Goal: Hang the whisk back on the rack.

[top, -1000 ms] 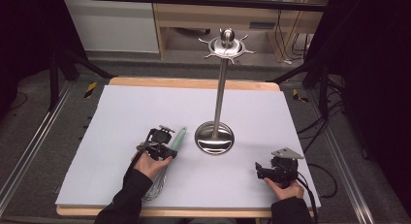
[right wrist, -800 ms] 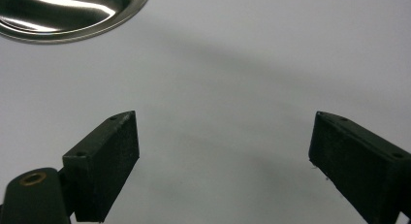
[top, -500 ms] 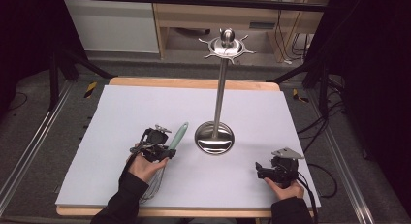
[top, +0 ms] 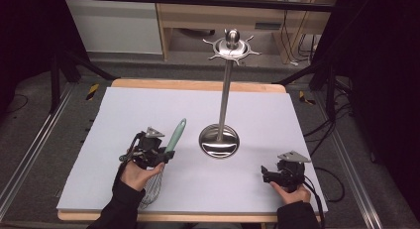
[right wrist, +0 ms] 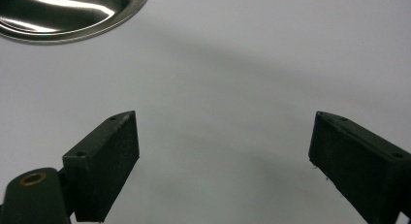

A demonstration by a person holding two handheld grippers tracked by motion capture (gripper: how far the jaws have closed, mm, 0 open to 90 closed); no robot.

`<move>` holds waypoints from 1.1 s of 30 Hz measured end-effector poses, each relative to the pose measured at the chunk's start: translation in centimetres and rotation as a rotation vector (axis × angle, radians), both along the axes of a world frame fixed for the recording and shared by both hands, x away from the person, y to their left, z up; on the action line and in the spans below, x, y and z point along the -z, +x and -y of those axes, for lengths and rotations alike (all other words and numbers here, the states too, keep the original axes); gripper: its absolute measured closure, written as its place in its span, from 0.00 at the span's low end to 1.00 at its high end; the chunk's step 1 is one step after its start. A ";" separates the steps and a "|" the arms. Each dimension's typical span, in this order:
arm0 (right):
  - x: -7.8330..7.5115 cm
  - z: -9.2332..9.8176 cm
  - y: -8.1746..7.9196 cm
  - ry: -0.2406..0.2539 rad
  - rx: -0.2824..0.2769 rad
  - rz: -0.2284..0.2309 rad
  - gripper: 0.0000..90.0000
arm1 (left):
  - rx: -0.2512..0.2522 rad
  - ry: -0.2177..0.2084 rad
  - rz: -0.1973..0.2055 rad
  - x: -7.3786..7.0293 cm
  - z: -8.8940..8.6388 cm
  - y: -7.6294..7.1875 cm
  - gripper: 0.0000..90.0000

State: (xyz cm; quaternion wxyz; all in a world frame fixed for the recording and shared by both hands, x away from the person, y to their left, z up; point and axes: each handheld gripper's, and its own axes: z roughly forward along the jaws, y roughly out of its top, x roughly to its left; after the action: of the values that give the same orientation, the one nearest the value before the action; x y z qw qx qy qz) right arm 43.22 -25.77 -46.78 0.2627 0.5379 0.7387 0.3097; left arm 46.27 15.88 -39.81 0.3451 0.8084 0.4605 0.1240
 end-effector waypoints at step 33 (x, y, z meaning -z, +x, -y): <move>0.1 -0.1 0.0 -0.004 -0.009 0.002 0.12 | -0.001 -0.096 0.148 -2.6 -2.1 -2.8 0.77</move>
State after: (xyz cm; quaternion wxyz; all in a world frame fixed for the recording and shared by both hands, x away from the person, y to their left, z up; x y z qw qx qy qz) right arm 43.23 -25.67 -46.83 0.2633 0.5338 0.7413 0.3101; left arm 43.51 17.99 -37.20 0.4164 0.7793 0.4396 0.1616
